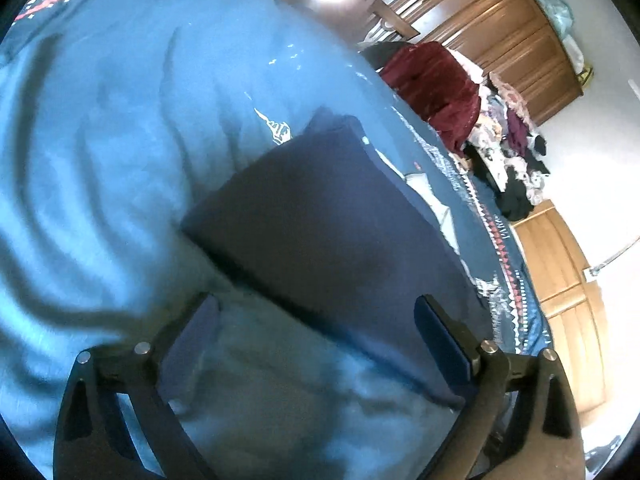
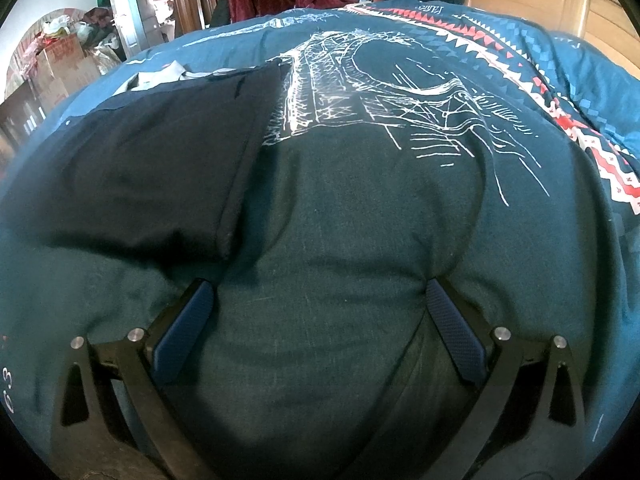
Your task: Fold large clothes
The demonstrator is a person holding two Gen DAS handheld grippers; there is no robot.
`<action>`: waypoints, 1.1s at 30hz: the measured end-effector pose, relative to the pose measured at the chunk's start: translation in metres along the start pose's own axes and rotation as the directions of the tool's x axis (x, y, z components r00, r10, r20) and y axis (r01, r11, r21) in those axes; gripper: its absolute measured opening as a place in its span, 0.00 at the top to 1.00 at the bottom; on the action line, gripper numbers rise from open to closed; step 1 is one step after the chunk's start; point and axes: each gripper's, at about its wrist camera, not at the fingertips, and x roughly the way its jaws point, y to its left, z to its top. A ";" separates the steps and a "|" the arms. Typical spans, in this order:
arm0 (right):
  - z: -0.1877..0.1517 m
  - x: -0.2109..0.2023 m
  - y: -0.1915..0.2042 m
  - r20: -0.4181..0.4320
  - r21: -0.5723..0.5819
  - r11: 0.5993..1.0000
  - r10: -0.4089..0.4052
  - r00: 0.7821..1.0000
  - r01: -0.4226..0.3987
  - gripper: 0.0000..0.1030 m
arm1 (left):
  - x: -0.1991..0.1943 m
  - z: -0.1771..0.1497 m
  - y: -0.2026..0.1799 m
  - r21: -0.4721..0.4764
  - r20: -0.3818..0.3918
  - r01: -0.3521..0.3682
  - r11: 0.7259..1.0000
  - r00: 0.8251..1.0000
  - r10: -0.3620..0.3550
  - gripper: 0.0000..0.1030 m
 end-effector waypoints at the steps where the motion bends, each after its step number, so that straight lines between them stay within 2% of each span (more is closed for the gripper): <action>1: 0.000 0.000 0.000 0.000 0.000 1.000 0.000 1.000 0.000 0.00 | 0.003 0.002 -0.002 0.002 0.004 -0.002 1.000 1.000 0.002 0.04; 3: 0.000 0.000 0.000 0.000 0.000 1.000 0.000 1.000 0.000 0.00 | 0.010 0.005 -0.005 0.010 0.014 -0.012 1.000 1.000 0.012 0.07; 7: 0.000 0.000 -0.001 -0.002 -0.002 1.000 -0.005 1.000 0.005 0.00 | 0.024 0.014 -0.009 0.020 0.017 -0.024 1.000 1.000 0.023 0.22; 11: 0.001 -0.002 0.001 -0.007 -0.010 1.000 -0.019 1.000 0.019 0.00 | 0.036 0.021 -0.008 0.009 0.039 -0.016 1.000 0.999 0.016 0.23; 15: 0.005 -0.015 0.006 -0.055 -0.042 0.999 -0.028 0.998 0.026 0.00 | 0.044 0.022 -0.014 0.031 0.069 -0.053 0.998 0.996 0.051 0.26; 17: 0.008 -0.028 0.013 -0.067 -0.062 0.998 -0.026 0.997 0.022 0.00 | 0.045 0.019 -0.017 0.049 0.071 -0.046 0.998 0.997 0.042 0.45; 18: 0.011 -0.037 0.019 -0.066 -0.073 0.997 -0.015 0.998 0.010 0.00 | 0.045 0.018 -0.018 0.053 0.072 -0.041 0.998 0.997 0.037 0.64; 20: 0.022 -0.055 0.036 -0.054 -0.100 0.995 0.010 0.998 -0.016 0.00 | 0.042 0.019 -0.018 0.060 0.091 -0.039 0.997 0.995 0.033 0.79; 22: 0.044 -0.067 0.060 -0.053 -0.107 0.990 0.081 0.995 -0.086 0.00 | 0.037 0.020 -0.026 0.088 0.118 -0.061 0.994 0.992 0.050 0.97; 25: 0.106 -0.067 0.109 -0.062 -0.096 0.960 0.257 0.964 -0.262 0.00 | 0.030 0.016 -0.054 0.205 0.171 -0.122 0.971 0.981 0.087 0.97; 26: 0.127 -0.063 0.127 -0.063 -0.118 0.947 0.293 0.954 -0.298 0.00 | 0.027 0.010 -0.070 0.276 0.200 -0.158 0.948 0.974 0.104 0.97; 28: 0.180 -0.043 0.182 -0.102 -0.175 0.898 0.392 0.914 -0.405 0.00 | 0.023 0.000 -0.090 0.353 0.237 -0.201 0.914 0.964 0.120 0.97; 30: 0.220 -0.023 0.240 -0.145 -0.225 0.849 0.456 0.878 -0.478 0.00 | 0.020 -0.009 -0.107 0.419 0.272 -0.237 0.877 0.954 0.128 0.97; 31: 0.234 -0.010 0.269 -0.191 -0.250 0.812 0.492 0.849 -0.527 0.00 | 0.019 -0.013 -0.113 0.440 0.284 -0.249 0.863 0.950 0.129 0.97; 32: 0.246 0.004 0.301 -0.230 -0.272 0.795 0.493 0.839 -0.542 0.00 | 0.018 -0.016 -0.118 0.458 0.290 -0.257 0.851 0.948 0.130 0.97; 33: 0.254 0.019 0.334 -0.257 -0.299 0.794 0.468 0.846 -0.529 0.00 | 0.019 -0.020 -0.124 0.481 0.296 -0.267 0.835 0.946 0.132 0.97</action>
